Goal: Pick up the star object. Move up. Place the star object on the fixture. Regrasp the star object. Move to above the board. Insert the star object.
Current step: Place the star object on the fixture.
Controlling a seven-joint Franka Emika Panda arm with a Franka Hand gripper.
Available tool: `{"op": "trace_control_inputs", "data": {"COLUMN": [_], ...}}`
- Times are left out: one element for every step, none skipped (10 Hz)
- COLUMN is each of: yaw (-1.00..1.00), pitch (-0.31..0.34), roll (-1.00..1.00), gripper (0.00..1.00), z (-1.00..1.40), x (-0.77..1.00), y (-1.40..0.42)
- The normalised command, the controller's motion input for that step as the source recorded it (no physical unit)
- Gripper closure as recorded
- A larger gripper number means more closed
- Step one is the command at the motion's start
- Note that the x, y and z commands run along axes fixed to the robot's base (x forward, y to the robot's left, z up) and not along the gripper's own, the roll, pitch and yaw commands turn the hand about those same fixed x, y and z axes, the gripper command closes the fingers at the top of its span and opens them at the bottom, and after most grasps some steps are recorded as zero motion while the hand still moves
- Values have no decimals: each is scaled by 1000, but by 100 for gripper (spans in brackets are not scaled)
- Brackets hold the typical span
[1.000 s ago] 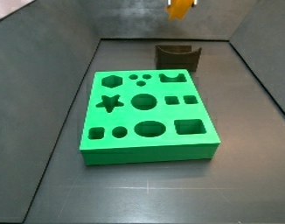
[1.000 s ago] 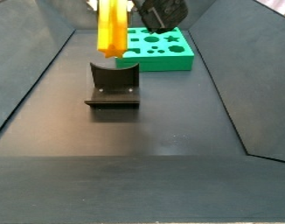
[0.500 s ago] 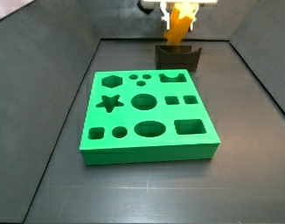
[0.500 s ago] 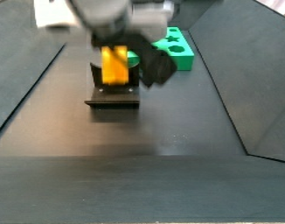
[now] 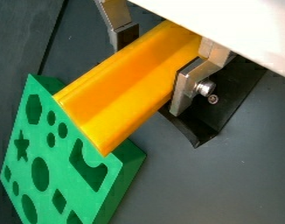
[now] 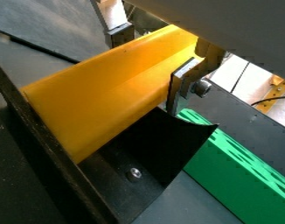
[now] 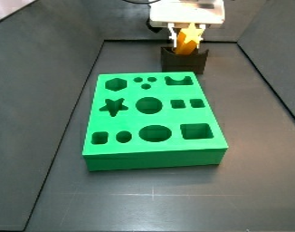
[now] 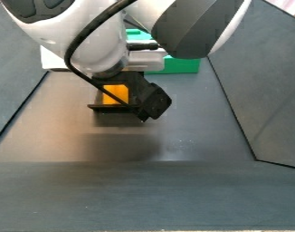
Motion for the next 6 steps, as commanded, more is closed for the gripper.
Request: {"op": "trace_control_inputs", "data": {"yaw": [-82, -68, -61, -52, 0, 0], "pitch": [-52, -52, -52, -52, 0, 0], "roll": [-90, -90, -90, -90, 0, 0], "gripper": [100, 100, 100, 100, 100, 0], "z": [-470, -469, -469, -468, -167, 0], "x": [67, 67, 67, 67, 0, 0], "y": [117, 117, 117, 116, -500, 0]}}
